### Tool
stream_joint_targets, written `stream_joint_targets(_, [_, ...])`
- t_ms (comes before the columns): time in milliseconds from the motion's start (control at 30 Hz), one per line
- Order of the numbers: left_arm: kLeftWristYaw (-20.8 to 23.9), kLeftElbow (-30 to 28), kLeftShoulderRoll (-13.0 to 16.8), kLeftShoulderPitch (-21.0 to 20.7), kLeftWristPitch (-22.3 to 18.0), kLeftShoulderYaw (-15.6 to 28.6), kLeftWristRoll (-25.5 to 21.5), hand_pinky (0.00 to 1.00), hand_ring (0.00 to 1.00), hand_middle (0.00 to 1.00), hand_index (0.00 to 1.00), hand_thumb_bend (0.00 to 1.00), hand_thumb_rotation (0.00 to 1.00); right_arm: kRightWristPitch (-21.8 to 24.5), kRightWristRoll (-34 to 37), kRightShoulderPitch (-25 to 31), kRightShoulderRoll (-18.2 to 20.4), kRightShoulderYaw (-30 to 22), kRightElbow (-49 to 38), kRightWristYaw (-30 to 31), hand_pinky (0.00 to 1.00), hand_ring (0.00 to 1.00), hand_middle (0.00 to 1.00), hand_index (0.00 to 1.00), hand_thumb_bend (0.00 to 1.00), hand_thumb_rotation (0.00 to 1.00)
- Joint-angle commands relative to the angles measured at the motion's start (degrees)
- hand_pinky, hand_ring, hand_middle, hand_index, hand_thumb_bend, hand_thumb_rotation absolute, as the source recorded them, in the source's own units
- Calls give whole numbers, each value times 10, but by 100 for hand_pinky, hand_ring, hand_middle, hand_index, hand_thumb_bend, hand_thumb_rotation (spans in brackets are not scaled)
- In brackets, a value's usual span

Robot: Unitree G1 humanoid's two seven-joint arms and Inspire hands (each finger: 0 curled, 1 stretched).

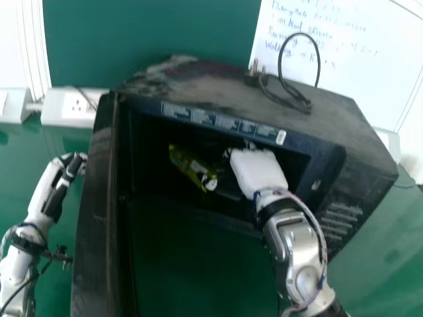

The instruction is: Put biscuit inside oven

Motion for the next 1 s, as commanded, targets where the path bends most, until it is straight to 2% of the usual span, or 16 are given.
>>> stream_joint_targets(0, [-2,2,0,4,-2,0,-6,30,36,45,48,51,5,-11,-5,18,-11,-15,-30,14,51,57,65,74,76,46])
stream_joint_targets(167, [-1,4,4,3,-4,0,-2,30,36,45,48,51,5,-32,3,56,-27,-51,-93,37,51,60,65,73,74,46])
stream_joint_targets(200, [0,3,4,3,-4,0,-1,30,36,45,48,51,5,-37,10,69,-30,-65,-113,40,51,61,66,74,73,51])
stream_joint_targets(333, [2,-1,4,4,1,1,0,29,36,45,48,51,5,-53,23,102,-39,-104,-166,57,52,64,70,75,73,57])
stream_joint_targets(433, [-1,6,4,2,-6,2,-4,29,36,45,48,51,5,-71,36,128,-52,-139,-205,70,53,62,66,74,73,60])
stream_joint_targets(500, [3,-2,4,5,4,2,-3,29,36,45,48,51,5,-65,53,139,-53,-164,-235,102,53,63,66,76,73,60])
stream_joint_targets(600, [8,-15,3,8,18,1,0,29,35,44,48,51,5,-64,83,155,-58,-208,-283,142,47,61,66,77,76,66])
stream_joint_targets(667, [8,-18,4,9,20,1,1,29,35,44,48,51,5,-74,105,170,-61,-239,-305,143,43,57,63,75,79,65])
stream_joint_targets(767, [5,-21,4,10,23,1,-5,29,35,44,48,51,5,-82,134,190,-67,-284,-327,148,51,60,65,74,79,65])
stream_joint_targets(867, [10,-25,4,11,27,1,1,29,35,44,48,51,5,-85,166,205,-78,-327,-346,159,49,61,67,76,77,69])
stream_joint_targets(967, [8,-24,5,12,27,3,-2,29,35,44,48,51,5,-103,187,220,-91,-369,-353,150,47,57,62,75,77,74])
